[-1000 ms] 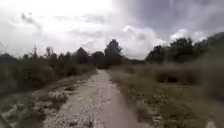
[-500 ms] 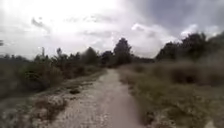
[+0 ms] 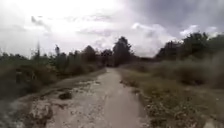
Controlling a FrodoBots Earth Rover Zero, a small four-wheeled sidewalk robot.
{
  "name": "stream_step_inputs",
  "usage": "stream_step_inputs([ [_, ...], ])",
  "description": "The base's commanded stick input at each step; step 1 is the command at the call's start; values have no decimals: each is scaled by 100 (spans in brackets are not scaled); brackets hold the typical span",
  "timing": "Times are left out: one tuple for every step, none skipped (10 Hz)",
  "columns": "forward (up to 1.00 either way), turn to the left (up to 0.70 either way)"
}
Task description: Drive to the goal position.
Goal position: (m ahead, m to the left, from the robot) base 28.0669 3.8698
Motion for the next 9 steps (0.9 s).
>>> stream_step_inputs([
  [70, 0],
  [70, 0],
  [70, 0],
  [70, 0],
  [70, 0],
  [70, 0],
  [70, 0],
  [70, 0],
  [70, 0],
])
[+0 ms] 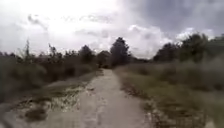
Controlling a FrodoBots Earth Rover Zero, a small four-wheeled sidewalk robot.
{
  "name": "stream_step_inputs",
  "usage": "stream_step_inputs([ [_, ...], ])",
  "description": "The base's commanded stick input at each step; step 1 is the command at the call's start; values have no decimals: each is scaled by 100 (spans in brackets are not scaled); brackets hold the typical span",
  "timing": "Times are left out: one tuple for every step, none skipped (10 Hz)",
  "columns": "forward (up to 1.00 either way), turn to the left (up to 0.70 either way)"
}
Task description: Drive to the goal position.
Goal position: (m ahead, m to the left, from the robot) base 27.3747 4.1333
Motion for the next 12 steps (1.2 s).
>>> stream_step_inputs([
  [70, 0],
  [70, 0],
  [70, 0],
  [70, 0],
  [70, 0],
  [70, 0],
  [70, 0],
  [70, 0],
  [70, 0],
  [70, 0],
  [70, 0],
  [70, 0],
])
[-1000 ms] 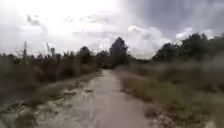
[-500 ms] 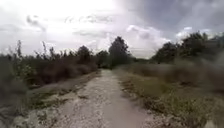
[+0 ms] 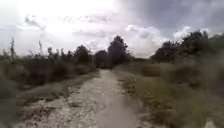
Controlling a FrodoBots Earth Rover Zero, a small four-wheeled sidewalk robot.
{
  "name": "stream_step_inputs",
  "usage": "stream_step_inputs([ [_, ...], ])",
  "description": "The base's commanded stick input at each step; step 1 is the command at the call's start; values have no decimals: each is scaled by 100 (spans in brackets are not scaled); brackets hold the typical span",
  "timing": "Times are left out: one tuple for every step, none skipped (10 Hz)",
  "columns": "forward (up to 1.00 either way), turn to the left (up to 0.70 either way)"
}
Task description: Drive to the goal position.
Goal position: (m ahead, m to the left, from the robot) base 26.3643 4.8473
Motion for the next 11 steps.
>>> stream_step_inputs([
  [70, 33],
  [70, 35],
  [70, 24],
  [70, 1],
  [70, 0],
  [70, 0],
  [70, 0],
  [70, 0],
  [70, 0],
  [70, 0],
  [70, 0],
])
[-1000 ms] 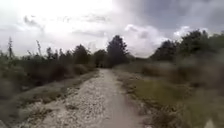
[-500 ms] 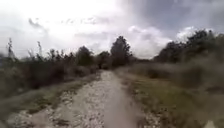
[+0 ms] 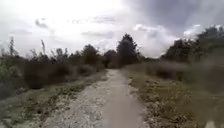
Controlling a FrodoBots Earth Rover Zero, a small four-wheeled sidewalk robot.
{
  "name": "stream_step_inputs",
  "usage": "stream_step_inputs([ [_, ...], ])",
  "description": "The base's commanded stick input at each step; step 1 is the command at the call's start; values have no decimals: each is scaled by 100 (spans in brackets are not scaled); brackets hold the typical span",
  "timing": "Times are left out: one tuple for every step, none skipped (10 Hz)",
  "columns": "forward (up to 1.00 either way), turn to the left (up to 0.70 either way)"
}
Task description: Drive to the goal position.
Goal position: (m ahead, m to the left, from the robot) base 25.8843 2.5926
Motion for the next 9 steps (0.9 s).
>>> stream_step_inputs([
  [70, 0],
  [70, 0],
  [70, 0],
  [70, 0],
  [70, 0],
  [70, 0],
  [70, 0],
  [70, 0],
  [70, 0],
])
